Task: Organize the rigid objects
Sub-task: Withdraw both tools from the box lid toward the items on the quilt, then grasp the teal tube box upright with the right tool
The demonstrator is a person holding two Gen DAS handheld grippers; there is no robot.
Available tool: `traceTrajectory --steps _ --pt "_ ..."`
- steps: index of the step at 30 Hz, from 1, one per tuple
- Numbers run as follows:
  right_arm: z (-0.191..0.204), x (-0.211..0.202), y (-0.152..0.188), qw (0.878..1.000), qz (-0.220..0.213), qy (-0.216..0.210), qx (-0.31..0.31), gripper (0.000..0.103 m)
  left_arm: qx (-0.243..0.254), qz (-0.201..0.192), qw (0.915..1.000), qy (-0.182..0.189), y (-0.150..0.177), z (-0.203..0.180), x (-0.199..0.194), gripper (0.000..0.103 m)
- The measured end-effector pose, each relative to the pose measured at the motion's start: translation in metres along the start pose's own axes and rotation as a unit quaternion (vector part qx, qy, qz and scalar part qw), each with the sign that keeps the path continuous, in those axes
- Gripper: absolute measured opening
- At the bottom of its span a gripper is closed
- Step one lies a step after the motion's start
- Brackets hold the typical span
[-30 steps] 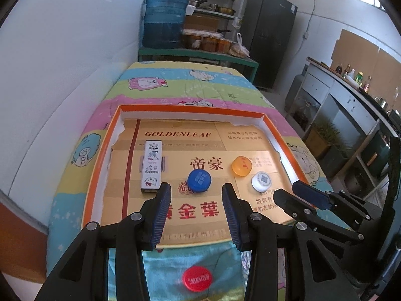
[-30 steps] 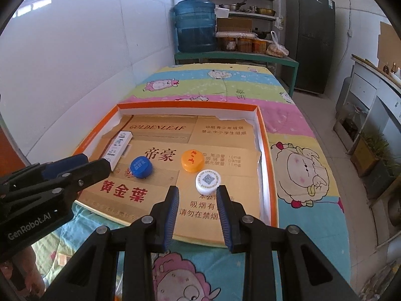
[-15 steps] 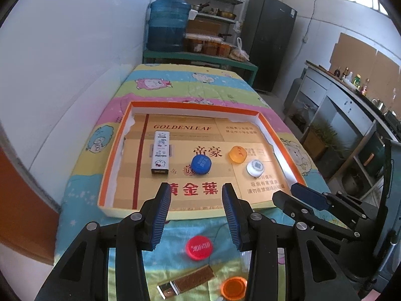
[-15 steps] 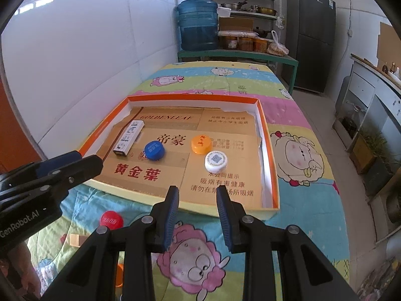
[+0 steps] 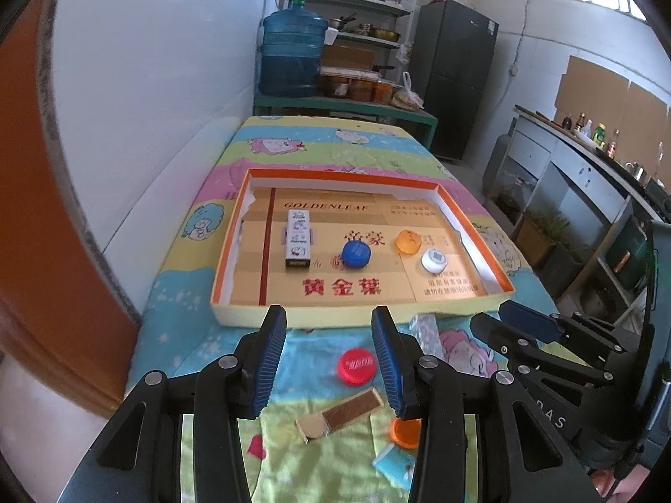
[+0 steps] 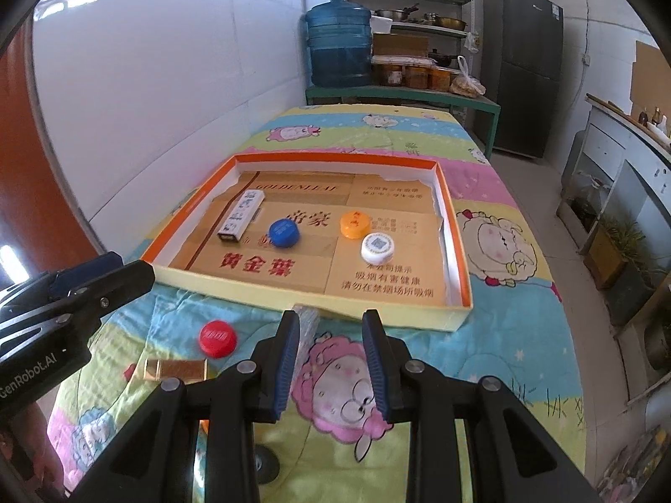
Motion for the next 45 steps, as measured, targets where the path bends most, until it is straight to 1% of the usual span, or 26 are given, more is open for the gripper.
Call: traceTrajectory --steps 3,5,6,7,12,19,22,27,30,33,39,45 --pt "0.006 -0.003 0.006 1.0 0.008 -0.001 -0.007 0.031 -0.001 0.001 1.0 0.004 0.009 0.007 -0.008 0.044" --pt "0.008 -0.006 0.011 1.0 0.011 0.002 -0.011 0.036 -0.004 0.001 1.0 0.003 0.013 0.011 -0.011 0.044" --pt "0.009 -0.007 0.014 1.0 0.011 0.003 -0.012 0.041 -0.006 0.002 1.0 0.003 0.016 0.014 -0.013 0.044" --pt "0.009 -0.009 0.016 1.0 0.012 0.004 -0.012 0.042 -0.007 0.003 1.0 0.003 0.019 0.017 -0.015 0.044" --pt "0.005 -0.018 0.029 1.0 0.018 0.003 -0.004 0.042 -0.013 0.008 0.9999 0.005 0.032 0.027 -0.02 0.044" --pt "0.01 -0.032 0.049 1.0 0.017 -0.007 -0.005 0.042 -0.009 0.011 0.9999 0.004 0.052 0.029 -0.03 0.044" --pt "0.018 -0.035 0.062 0.999 0.022 -0.026 -0.017 0.042 -0.011 0.012 0.9999 -0.002 0.061 0.034 -0.032 0.044" --pt "0.039 -0.033 0.088 0.995 0.047 -0.064 -0.055 0.042 -0.019 0.017 0.9997 -0.003 0.071 0.042 -0.034 0.044" --pt "0.048 -0.03 0.098 0.993 0.059 -0.086 -0.061 0.042 -0.021 0.02 0.9996 -0.002 0.076 0.045 -0.034 0.044" --pt "0.053 -0.029 0.101 0.99 0.063 -0.104 -0.065 0.042 -0.02 0.027 0.9994 0.0 0.081 0.045 -0.032 0.044" --pt "0.062 -0.016 0.101 0.987 0.08 -0.107 -0.085 0.042 -0.018 0.031 0.9993 0.007 0.086 0.045 -0.031 0.044" --pt "0.071 -0.002 0.094 0.986 0.082 -0.099 -0.102 0.042 -0.005 0.034 0.9992 0.019 0.087 0.044 -0.027 0.044"
Point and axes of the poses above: each gripper's, at about its wrist camera, not at the fingertips, and x roughly the way its jaws point, z to its left, y to its underside, the point moved 2 cm from there along x, roughly the way its jaws point, and after that the axes turned 5 degrees about -y, right-handed, at the moved point
